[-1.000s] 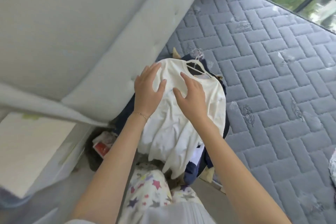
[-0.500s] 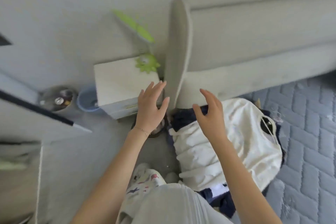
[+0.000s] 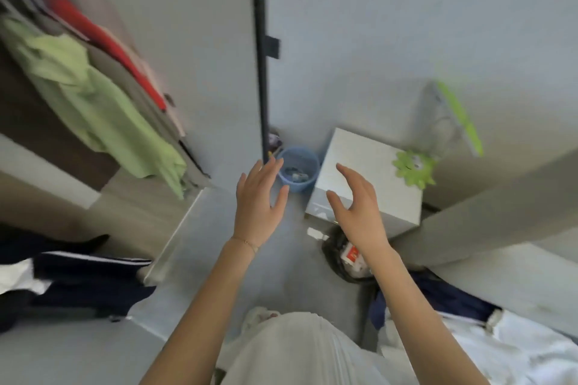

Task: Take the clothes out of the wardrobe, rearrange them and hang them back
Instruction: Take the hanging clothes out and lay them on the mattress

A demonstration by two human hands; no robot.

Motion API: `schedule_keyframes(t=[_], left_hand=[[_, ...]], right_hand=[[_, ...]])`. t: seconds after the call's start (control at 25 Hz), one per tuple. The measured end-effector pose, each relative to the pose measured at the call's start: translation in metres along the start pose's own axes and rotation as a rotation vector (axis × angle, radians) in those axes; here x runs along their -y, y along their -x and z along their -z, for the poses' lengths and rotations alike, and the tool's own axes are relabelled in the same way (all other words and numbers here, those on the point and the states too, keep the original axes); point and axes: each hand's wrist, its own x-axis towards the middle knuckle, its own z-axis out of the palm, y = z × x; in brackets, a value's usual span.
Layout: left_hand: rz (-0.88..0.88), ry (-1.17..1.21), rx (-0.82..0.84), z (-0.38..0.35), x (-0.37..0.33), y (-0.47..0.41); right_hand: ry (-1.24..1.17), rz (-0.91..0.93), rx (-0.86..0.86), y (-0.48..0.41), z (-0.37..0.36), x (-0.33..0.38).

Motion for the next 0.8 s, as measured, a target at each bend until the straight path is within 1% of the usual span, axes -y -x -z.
schedule_keyframes(t=[0.2,0.28,0.36,0.64,0.8], left_hand=[[0.14,0.01,-0.192,0.102,0.088,-0.008],[0.198,0.01,-0.258,0.13,0.112,-0.007],[0.283,-0.003,-0.34,0.16,0.141,0.001],[0.537,-0.096,-0.615,0.234,0.22,0.023],[0.681,-0.083,-0.77,0.266,0.251,0.027]], right_hand=[[-0.034,0.2,0.124,-0.053,-0.097,0.1],[-0.026,0.256,0.155,-0.067,-0.125,0.126],[-0.024,0.324,0.234,-0.08,-0.159,0.156],[-0.031,0.527,0.522,-0.127,-0.259,0.24],[-0.044,0.667,0.696,-0.146,-0.315,0.293]])
